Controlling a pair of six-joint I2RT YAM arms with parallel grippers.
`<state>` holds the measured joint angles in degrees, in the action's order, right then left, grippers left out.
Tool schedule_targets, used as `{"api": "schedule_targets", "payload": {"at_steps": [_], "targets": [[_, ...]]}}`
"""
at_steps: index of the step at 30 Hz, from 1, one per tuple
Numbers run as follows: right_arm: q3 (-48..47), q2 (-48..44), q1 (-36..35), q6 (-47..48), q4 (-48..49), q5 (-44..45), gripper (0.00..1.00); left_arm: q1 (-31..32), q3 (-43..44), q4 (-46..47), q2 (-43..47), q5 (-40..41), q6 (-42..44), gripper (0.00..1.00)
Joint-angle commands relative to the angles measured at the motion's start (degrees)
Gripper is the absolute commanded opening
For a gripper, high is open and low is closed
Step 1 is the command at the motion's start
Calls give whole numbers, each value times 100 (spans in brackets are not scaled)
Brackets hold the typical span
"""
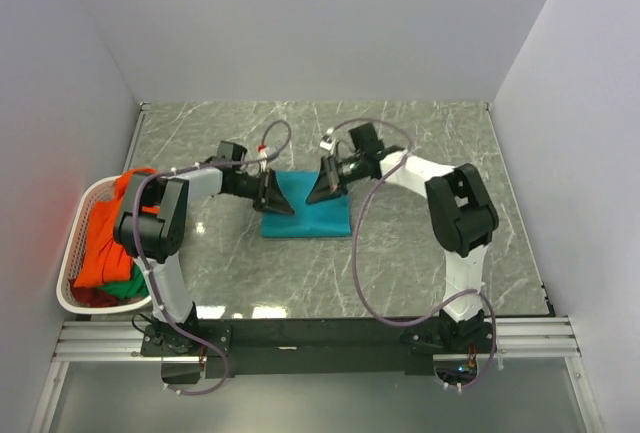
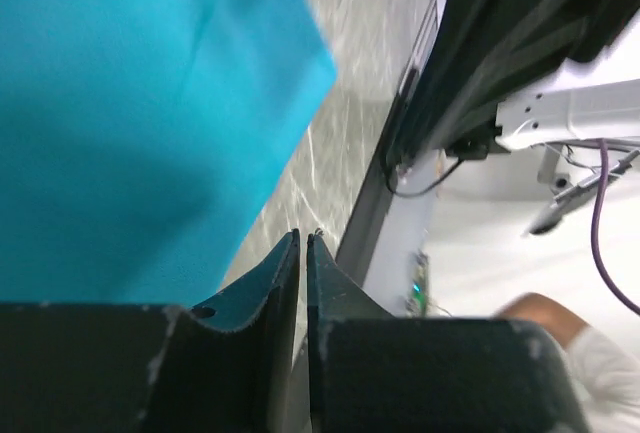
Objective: Fold and stack the t-shirts
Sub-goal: Fold the tshirt
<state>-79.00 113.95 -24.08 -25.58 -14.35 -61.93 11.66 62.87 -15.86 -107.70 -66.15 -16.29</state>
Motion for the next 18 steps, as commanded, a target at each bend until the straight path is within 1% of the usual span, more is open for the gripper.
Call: {"api": "schedule_targets", "payload": {"at_steps": [1, 3, 4, 5, 6, 7, 8, 9, 10, 11, 15, 16, 17, 18], "targets": [[508, 250, -325, -465, 503, -170, 2, 196, -415, 319, -58, -223, -163, 13], [770, 469, -361, -544, 661, -83, 0, 284, -705, 670, -189, -83, -382, 13], [868, 566, -344, -553, 783, 22, 0, 284, -793, 1020, -277, -30, -644, 12], [930, 689, -309, -466, 767, 58, 0, 267, -855, 1032, -495, 23, -673, 12], [948, 960, -273, -369, 697, 50, 0, 249, -812, 875, -645, 223, -586, 11], [896, 1093, -230, -186, 279, 84, 0, 214, -751, 665, -804, 295, -255, 11], [826, 1207, -142, 303, 22, 241, 0, 109, -637, 280, -1075, 365, -60, 11], [755, 1356, -89, 508, -172, 304, 0, 47, -601, 137, -1182, 566, 255, 11], [720, 1410, -45, 685, -504, 400, 0, -14, -583, 22, -1279, 655, 354, 11], [685, 1437, 69, 939, -638, 479, 0, -189, -548, -161, -1445, 700, 442, 11], [676, 1245, 262, 1292, -990, 752, 0, -454, -495, -435, -1509, 858, 819, 11], [667, 1174, 280, 1415, -1261, 770, 0, -463, -478, -505, -1465, 823, 908, 11], [641, 1086, 289, 1764, -1455, 796, 0, -463, -478, -558, -1325, 788, 996, 11], [623, 850, 289, 1976, -1831, 831, 0, -463, -486, -672, -1245, 788, 1118, 11]]}}
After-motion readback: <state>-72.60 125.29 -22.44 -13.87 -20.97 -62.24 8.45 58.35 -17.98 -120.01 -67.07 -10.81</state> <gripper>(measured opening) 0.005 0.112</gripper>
